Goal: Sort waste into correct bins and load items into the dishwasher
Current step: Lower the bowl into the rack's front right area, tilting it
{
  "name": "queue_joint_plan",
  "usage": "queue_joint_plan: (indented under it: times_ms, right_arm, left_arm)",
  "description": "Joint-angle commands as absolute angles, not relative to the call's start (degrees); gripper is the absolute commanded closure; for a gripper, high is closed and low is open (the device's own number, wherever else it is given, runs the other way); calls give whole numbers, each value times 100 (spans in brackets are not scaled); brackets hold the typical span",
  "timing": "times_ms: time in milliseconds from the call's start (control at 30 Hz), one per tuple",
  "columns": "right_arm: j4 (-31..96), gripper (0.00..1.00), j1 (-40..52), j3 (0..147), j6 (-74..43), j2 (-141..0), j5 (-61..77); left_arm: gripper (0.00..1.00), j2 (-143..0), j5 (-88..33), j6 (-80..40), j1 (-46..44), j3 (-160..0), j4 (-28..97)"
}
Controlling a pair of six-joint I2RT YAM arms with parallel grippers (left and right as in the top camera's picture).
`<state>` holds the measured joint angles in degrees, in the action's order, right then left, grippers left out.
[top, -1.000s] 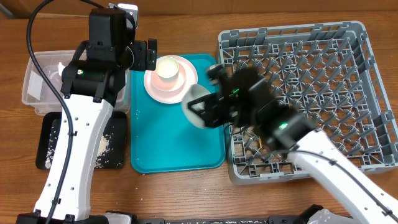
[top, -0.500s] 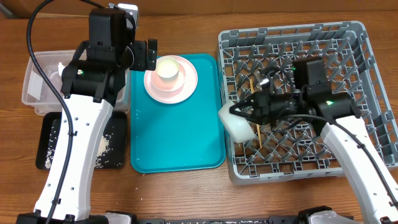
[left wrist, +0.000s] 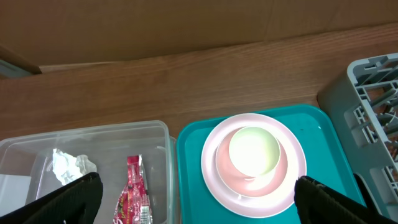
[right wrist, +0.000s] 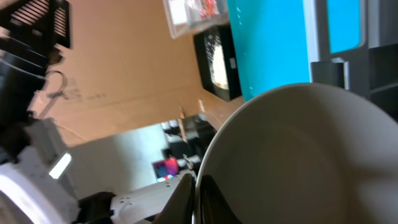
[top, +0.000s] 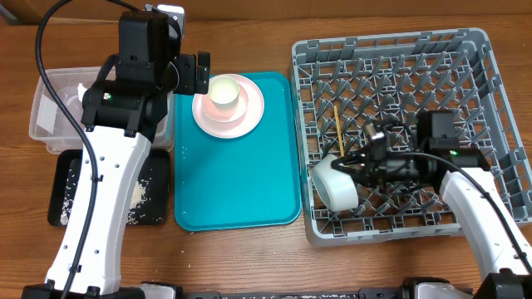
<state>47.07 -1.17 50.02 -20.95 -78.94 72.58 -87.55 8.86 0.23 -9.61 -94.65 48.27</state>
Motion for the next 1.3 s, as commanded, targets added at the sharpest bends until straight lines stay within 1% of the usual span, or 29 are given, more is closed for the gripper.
queue_joint_plan:
  times_ms: [0,167,400,600,833,900,933,1000,1200,1267]
  right_arm:
    - [4663,96,-401,4783,-1638,-7865,7564]
    - [4665,96,-611,4626,-1450,-7865,7358]
    - [4641,96,-620,4622,-1450,-7865,7015]
    - [4641,96,-620,4622,-1450,-7865,5848]
    - [4641,95,-620,4622,-1450,-7865,5472]
    - [4644,94,-620,4622,-1452,-7865,5227]
    - [4641,92,-620,4622,-1452,-7865,5124]
    - [4639,91,-620,4622,-1452,-7865,4851]
    - [4639,90,-620,4622,-1452,-7865,4558]
    - [4637,87,-620,4622,-1455,-7865,4456]
  left_arm:
    - [0,-8735,941,132,-939,-9542,4821]
    - [0,-8735,941,132,-939,-9542,4821]
    - [0,-8735,939,130,-939,-9542,4821]
    - [0,-8735,939,132,-939,-9542,4821]
    - [0,-8735,941,132,-939,-9542,4823]
    - [0,-8737,939,132,-939,-9542,4823]
    - [0,-8737,939,132,-939,-9542,4821]
    - [0,-8737,939,132,-939,-9542,4823]
    - [0,-8737,939,132,-939,-9542,4823]
    - [0,-8737,941,130,-939,-9542,4821]
